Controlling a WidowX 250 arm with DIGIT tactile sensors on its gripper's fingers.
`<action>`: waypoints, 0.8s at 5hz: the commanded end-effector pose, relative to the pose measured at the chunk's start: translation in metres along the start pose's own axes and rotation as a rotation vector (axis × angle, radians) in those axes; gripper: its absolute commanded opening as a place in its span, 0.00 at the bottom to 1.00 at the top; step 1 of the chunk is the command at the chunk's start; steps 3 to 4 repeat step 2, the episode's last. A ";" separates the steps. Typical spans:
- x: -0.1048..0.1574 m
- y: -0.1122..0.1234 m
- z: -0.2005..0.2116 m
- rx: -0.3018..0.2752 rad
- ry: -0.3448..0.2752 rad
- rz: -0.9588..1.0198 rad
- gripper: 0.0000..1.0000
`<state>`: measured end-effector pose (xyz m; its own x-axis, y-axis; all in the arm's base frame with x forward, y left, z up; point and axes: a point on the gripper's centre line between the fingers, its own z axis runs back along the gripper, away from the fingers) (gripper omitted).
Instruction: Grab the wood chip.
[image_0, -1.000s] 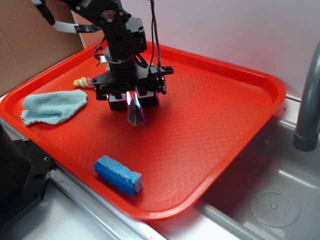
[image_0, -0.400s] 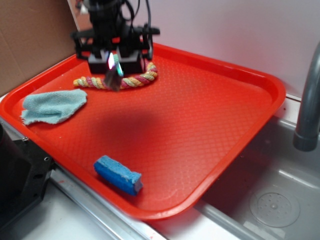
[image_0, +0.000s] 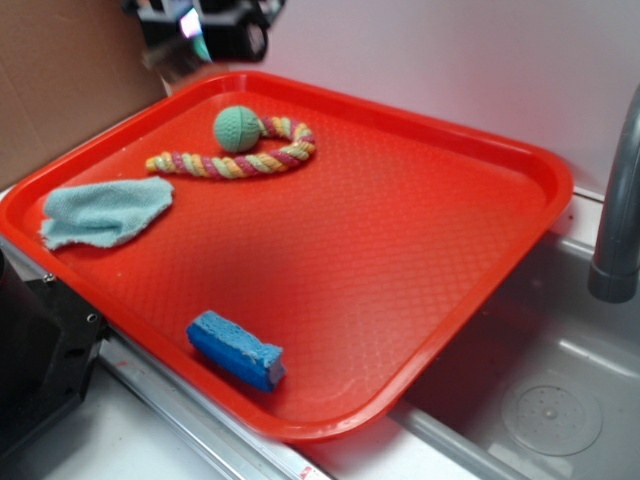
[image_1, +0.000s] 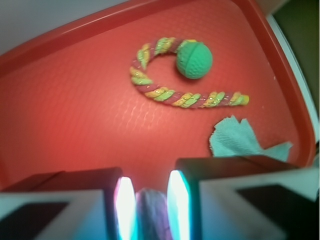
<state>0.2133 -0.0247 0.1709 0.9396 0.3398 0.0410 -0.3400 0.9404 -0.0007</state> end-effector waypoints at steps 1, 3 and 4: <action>0.007 0.013 0.047 -0.049 -0.052 -0.018 0.00; 0.016 0.014 0.041 -0.019 0.014 0.037 0.00; 0.016 0.014 0.041 -0.019 0.014 0.037 0.00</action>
